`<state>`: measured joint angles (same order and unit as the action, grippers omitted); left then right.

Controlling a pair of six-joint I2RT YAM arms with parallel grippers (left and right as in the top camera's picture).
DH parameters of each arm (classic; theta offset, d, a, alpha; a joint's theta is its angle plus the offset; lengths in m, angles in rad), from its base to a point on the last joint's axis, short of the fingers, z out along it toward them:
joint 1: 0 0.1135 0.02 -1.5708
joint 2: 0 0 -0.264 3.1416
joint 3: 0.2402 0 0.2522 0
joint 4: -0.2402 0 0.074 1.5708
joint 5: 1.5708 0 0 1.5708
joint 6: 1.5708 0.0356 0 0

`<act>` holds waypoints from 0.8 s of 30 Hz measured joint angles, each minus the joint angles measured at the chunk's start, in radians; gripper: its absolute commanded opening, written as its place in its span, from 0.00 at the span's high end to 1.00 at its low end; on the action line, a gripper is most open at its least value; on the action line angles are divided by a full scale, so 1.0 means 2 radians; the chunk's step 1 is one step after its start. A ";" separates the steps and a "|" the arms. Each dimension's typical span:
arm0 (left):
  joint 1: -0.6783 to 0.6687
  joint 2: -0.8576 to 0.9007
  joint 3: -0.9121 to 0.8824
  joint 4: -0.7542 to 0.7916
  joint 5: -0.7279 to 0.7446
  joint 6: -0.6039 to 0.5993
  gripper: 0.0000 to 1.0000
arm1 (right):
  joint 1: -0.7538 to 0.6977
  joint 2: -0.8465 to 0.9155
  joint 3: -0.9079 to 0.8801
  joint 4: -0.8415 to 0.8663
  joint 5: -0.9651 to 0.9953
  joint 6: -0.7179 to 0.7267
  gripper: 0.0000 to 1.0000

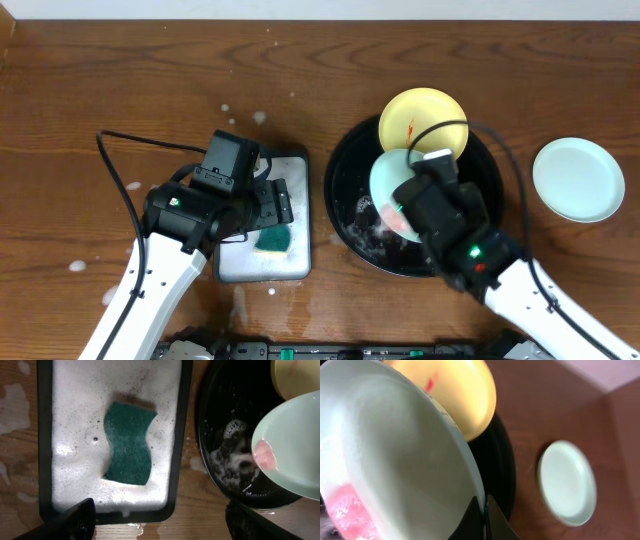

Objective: Clean dirty plates on tray and stack at the side
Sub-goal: 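Lift the pale green plate off the black tray with right gripper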

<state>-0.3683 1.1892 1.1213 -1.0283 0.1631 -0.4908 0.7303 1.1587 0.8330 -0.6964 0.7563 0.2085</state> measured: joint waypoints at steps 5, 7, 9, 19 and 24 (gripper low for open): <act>0.000 0.000 0.000 0.000 0.000 0.000 0.16 | 0.067 -0.002 0.000 0.000 0.093 -0.010 0.99; 0.000 0.000 0.000 0.000 0.000 0.000 0.16 | 0.086 -0.002 0.000 0.000 0.122 -0.016 0.99; 0.000 0.000 0.000 0.000 0.000 0.000 0.16 | 0.104 -0.002 0.000 0.000 0.152 -0.019 0.99; 0.000 0.000 0.000 0.000 0.000 0.000 0.16 | 0.172 -0.002 0.000 0.003 0.252 -0.051 0.99; 0.000 0.000 0.000 0.000 0.000 0.000 0.16 | 0.189 -0.002 0.000 0.003 0.272 -0.062 0.99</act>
<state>-0.3683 1.1892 1.1213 -1.0283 0.1631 -0.4908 1.1084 1.1553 0.8330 -0.6903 1.2995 0.0849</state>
